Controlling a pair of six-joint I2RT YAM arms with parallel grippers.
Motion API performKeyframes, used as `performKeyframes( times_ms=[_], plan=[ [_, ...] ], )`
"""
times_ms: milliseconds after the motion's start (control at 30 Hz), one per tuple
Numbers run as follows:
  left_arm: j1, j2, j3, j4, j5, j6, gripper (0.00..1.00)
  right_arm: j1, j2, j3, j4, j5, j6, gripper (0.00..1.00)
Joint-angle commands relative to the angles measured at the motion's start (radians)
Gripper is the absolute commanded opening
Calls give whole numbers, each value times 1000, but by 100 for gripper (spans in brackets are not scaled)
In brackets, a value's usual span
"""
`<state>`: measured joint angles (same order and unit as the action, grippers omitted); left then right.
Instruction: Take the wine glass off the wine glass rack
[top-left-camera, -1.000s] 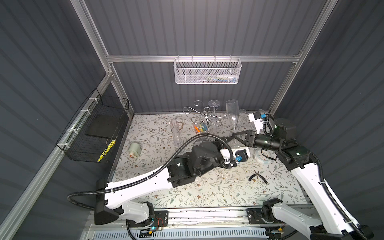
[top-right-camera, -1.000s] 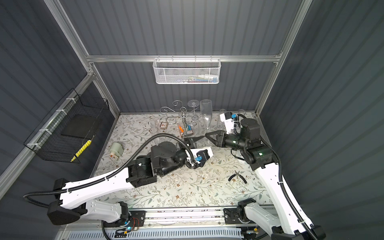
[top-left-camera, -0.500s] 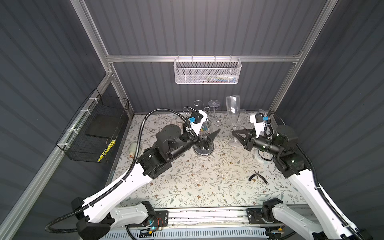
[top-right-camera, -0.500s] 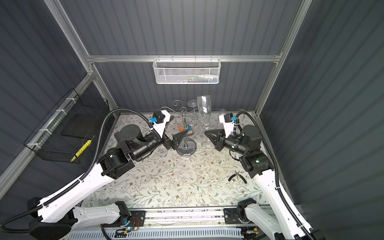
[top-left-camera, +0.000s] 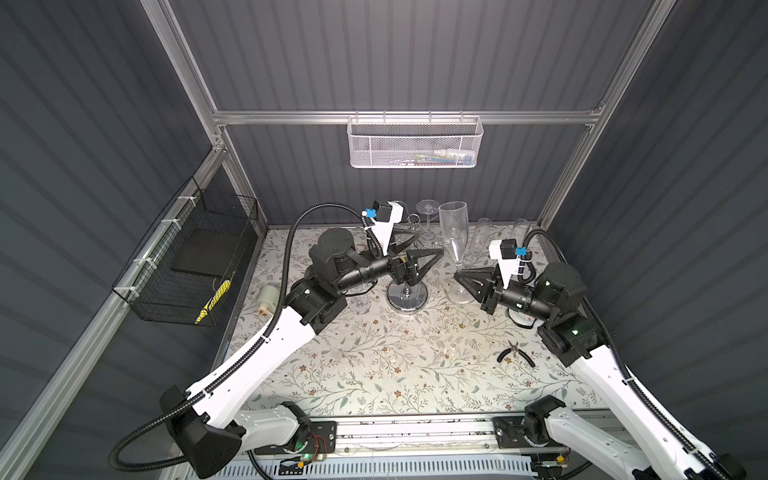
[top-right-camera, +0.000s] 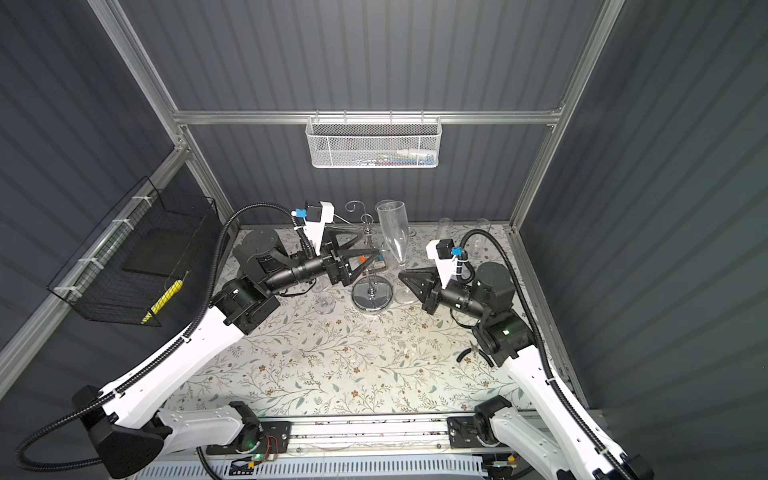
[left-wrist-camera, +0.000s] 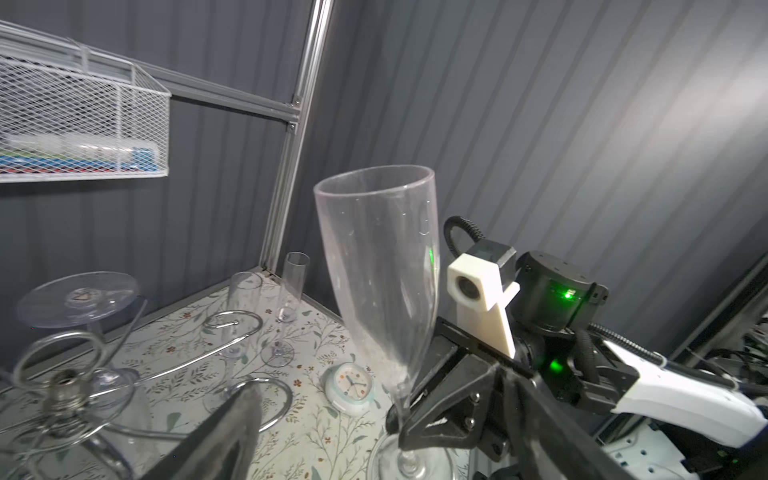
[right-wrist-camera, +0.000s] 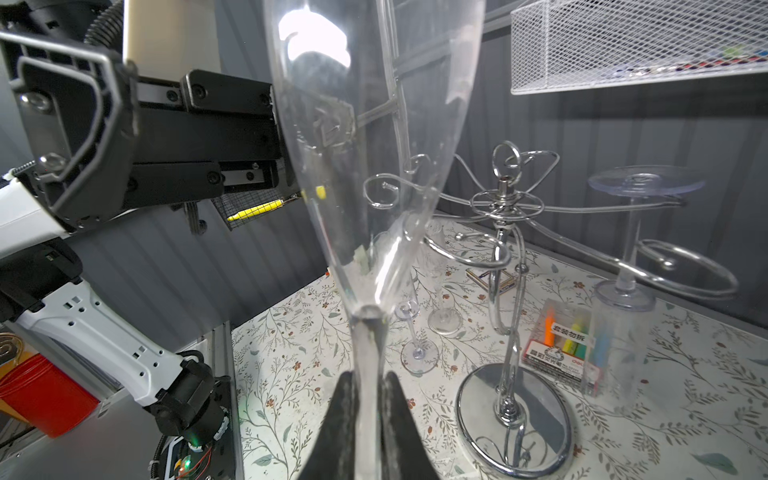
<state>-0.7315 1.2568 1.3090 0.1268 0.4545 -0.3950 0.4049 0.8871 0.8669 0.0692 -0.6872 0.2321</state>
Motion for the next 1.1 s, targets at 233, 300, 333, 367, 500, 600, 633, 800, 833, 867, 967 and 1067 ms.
performKeyframes(
  times_ms=[233,300,333,367,500,600,633,800,833,867,967,1067],
  plan=[
    [0,29,-43,193,74,-115,92,97,16,-67,211,52,84,0],
    [0,34,-43,195,63,-124,92,118,19,-73,209,67,75,0],
    [1,36,-45,197,56,-130,91,127,21,-76,210,75,73,0],
    [0,39,-46,204,53,-139,91,135,22,-80,210,82,72,0],
    [-1,53,-55,261,51,-196,89,169,23,-107,239,113,80,0],
    [0,70,-51,274,60,-227,86,187,28,-127,273,126,93,0],
    [0,77,-50,274,65,-234,84,193,30,-130,280,131,96,0],
    [-1,88,-60,303,63,-261,75,210,41,-129,288,143,86,0],
    [0,86,-68,322,56,-272,72,212,42,-129,288,146,84,0],
    [0,84,-75,340,50,-281,68,212,44,-129,290,150,84,0],
    [0,84,-90,372,42,-306,60,216,49,-134,293,156,87,0],
    [0,85,-95,375,44,-316,57,218,49,-137,295,163,87,0]
  ],
)
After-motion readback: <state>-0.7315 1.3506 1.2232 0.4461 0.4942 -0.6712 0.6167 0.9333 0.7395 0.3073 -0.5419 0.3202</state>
